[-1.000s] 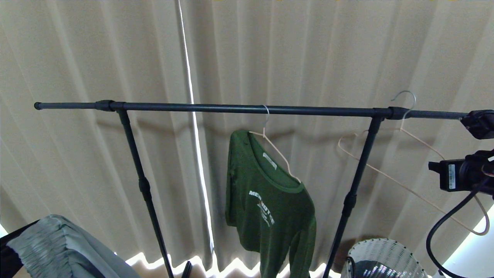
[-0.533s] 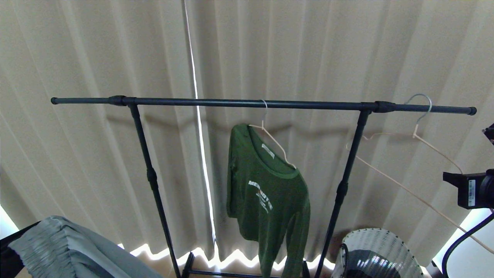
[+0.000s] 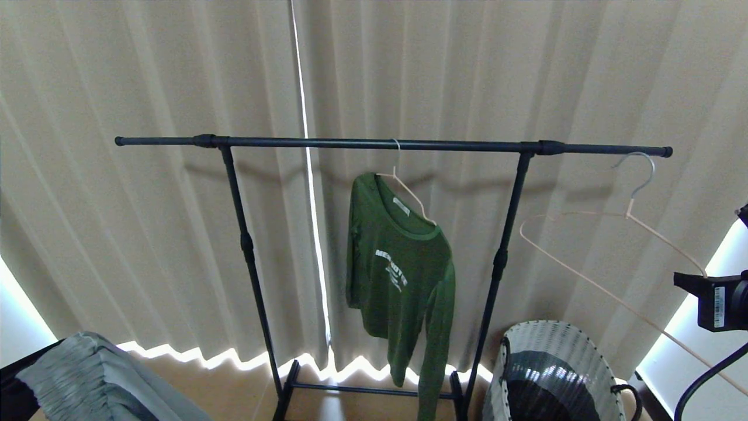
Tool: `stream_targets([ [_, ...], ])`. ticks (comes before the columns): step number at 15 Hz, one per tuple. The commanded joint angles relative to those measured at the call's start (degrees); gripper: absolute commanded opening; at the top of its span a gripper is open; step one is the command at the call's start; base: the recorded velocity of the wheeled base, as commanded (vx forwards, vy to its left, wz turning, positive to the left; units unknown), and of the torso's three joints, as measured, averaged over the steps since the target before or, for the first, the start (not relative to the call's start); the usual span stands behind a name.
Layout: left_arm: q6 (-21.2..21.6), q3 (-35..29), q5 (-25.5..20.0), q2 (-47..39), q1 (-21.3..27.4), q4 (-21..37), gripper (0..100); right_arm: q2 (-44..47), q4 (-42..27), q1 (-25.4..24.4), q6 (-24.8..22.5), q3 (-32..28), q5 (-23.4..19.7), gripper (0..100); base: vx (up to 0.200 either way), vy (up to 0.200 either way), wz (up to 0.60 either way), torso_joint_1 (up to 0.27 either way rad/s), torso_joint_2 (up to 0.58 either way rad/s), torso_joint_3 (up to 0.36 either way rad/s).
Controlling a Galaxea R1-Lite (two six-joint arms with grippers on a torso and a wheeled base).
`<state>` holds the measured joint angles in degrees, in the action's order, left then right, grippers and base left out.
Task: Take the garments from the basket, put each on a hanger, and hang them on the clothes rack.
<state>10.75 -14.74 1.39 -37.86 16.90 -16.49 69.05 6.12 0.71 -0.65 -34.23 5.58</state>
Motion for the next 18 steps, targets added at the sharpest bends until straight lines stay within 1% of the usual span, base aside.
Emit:
stream_targets([
  [1, 0.1, 0.4, 0.0, -0.2, 0.2, 0.0, 0, -0.8, 0.0, 0.0, 0.3, 0.7, -0.4, 0, 0.000, 0.000, 0.00, 0.000, 0.00, 0.000],
  [3, 1.0, 1.0, -0.1, -0.2, 0.7, 0.0, 0, -2.2, 0.0, -0.5, 1.9, 0.7, -0.5, 0, 0.000, 0.000, 0.00, 0.000, 0.00, 0.000],
  [6, 0.9, 1.4, 0.0, -0.6, 1.0, 0.2, 0, -4.7, 0.0, -0.6, 1.9, 0.5, -0.6, 0, 0.000, 0.000, 0.00, 0.000, 0.00, 0.000],
  [7, 0.8, 1.0, 0.1, -2.4, 1.0, 0.2, 0, -5.2, 0.1, -1.1, 1.9, 0.5, -0.8, 0, 0.000, 0.000, 0.00, 0.000, 0.00, 0.000],
  [9, 1.1, -2.9, 0.9, -8.2, 0.7, 0.9, 0, -5.4, 1.4, -6.3, 2.2, 0.7, -3.8, 0, 0.000, 0.000, 0.00, 0.000, 0.00, 0.000],
  [10, 1.1, -6.3, 2.1, -11.3, 0.7, 3.3, 0, -5.0, 2.2, -8.6, 2.7, 0.6, -4.7, 0, 0.000, 0.000, 0.00, 0.000, 0.00, 0.000],
  [11, 1.0, -10.6, 4.5, -14.4, 0.8, 7.4, 0, -4.4, 3.3, -11.5, 3.9, 0.5, -5.1, 0, 0.000, 0.000, 0.00, 0.000, 0.00, 0.000],
  [12, 0.9, -14.5, 5.7, -16.9, 0.8, 11.0, 0, -3.4, 4.6, -15.0, 5.0, 0.4, -5.1, 0, 0.000, 0.000, 0.00, 0.000, 0.00, 0.000],
  [14, 0.8, -22.9, 6.2, -22.3, 0.9, 16.9, 0, -0.9, 7.9, -23.8, 7.7, 0.4, -5.1, 0, 0.000, 0.000, 0.00, 0.000, 0.00, 0.000],
  [16, -0.1, -29.4, 6.2, -28.1, 0.9, 19.7, 0, 2.5, 11.5, -30.5, 10.8, 0.0, -5.1, 0, 0.000, 0.000, 0.00, 0.000, 0.00, 0.000],
  [17, -0.2, -29.9, 6.3, -28.7, 0.9, 19.7, 0, 2.8, 11.7, -30.9, 10.9, 0.0, -5.1, 0, 0.000, 0.000, 0.00, 0.000, 0.00, 0.000],
  [18, -1.7, -34.5, 7.1, -33.2, 1.0, 20.5, 0, 5.1, 14.6, -33.4, 11.4, 0.1, -5.1, 0, 0.000, 0.000, 0.00, 0.000, 0.00, 0.000],
])
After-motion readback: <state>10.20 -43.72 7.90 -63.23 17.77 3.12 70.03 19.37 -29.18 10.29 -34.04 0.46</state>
